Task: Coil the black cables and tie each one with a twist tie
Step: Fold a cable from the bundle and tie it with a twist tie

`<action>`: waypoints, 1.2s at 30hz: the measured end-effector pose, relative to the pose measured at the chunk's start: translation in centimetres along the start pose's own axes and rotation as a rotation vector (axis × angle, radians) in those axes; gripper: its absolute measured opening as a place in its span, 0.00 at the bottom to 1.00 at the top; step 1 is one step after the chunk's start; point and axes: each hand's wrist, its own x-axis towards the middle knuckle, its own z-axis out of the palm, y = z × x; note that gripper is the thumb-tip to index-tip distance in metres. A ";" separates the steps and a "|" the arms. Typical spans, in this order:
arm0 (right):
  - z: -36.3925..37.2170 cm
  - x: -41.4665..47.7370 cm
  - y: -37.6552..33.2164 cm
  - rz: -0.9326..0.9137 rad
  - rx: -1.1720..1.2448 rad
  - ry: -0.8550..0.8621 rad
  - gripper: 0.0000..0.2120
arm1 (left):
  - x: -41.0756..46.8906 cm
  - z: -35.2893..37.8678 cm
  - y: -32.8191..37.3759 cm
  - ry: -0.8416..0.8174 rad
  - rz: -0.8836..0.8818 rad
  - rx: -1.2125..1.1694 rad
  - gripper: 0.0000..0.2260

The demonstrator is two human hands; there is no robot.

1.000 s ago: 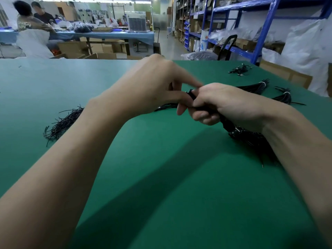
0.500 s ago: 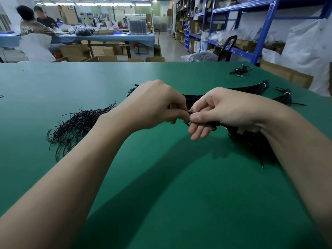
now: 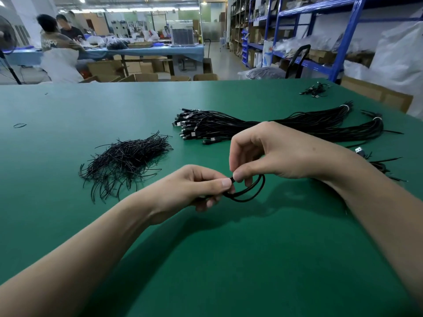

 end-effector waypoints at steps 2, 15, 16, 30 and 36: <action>0.3 -0.1 -0.3 0.013 -0.023 -0.016 0.07 | -0.6 0.3 -0.2 -0.003 -0.011 -0.005 0.08; 8.4 -1.1 0.1 0.469 0.725 0.346 0.47 | -0.9 3.6 -1.7 0.521 0.286 -0.027 0.10; 9.0 -1.0 0.0 0.429 0.860 0.316 0.47 | -0.9 3.9 -1.7 0.502 0.309 -0.044 0.10; 11.5 -1.5 1.0 0.308 0.624 0.582 0.14 | -1.0 4.6 -3.1 0.450 0.222 0.172 0.03; 10.7 -1.5 0.7 0.255 0.623 0.659 0.17 | -1.2 5.5 -2.4 0.612 0.402 0.430 0.06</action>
